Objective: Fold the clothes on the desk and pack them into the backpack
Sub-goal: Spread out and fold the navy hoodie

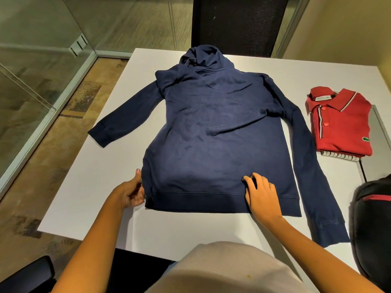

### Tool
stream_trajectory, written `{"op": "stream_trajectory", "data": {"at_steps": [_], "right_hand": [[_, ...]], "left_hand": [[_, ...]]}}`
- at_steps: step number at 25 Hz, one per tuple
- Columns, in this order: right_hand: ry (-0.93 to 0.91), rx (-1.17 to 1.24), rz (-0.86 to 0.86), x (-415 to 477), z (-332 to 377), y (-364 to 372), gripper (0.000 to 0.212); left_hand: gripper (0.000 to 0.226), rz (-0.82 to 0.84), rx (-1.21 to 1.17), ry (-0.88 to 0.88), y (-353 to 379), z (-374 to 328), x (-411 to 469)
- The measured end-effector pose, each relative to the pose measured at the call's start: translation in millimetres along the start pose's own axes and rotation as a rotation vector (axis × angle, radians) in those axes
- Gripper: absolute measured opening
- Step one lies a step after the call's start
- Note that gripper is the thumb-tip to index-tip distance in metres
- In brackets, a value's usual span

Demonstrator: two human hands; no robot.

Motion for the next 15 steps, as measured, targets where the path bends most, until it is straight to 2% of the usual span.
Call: {"op": "stream_trajectory", "data": {"at_steps": [3, 5, 7, 8, 10, 11, 15], "right_hand": [[0.019, -0.042, 0.002, -4.9, -3.0, 0.5, 0.042], [-0.011, -0.091, 0.034, -8.2, -0.9, 1.9, 0.055], [-0.04, -0.151, 0.078, -11.8, -1.1, 3.2, 0.07], [-0.05, -0.173, 0.089, -13.5, -3.0, 2.9, 0.072], [-0.064, -0.196, 0.104, -17.1, -8.8, 1.5, 0.072], [-0.063, -0.199, 0.112, -19.4, -11.9, 0.9, 0.07], [-0.021, -0.194, 0.135, -21.3, -14.3, -2.7, 0.061]], "left_hand": [[0.041, 0.007, 0.124, 0.067, 5.9, -3.0, 0.1], [0.034, -0.004, 0.172, 0.125, 6.1, -9.9, -0.9], [0.03, -0.116, 0.175, 0.219, -12.4, -24.3, -3.8], [0.026, -0.234, 0.181, 0.285, -30.6, -32.8, -9.5], [0.018, -0.489, 0.255, 0.421, -66.2, -44.5, -27.7], [0.017, -0.557, 0.312, 0.456, -74.2, -44.2, -34.6], [0.021, -0.551, 0.481, 0.433, -59.1, -24.9, -31.4]]}}
Point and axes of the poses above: each hand's wrist, its own x-axis towards the middle knuckle, its own y-axis out of the palm, z = x × y, the point moved 10 cm from there along x, towards the middle knuckle, and after that the axes turned 4 degrees about -y, right-handed, at the moved point
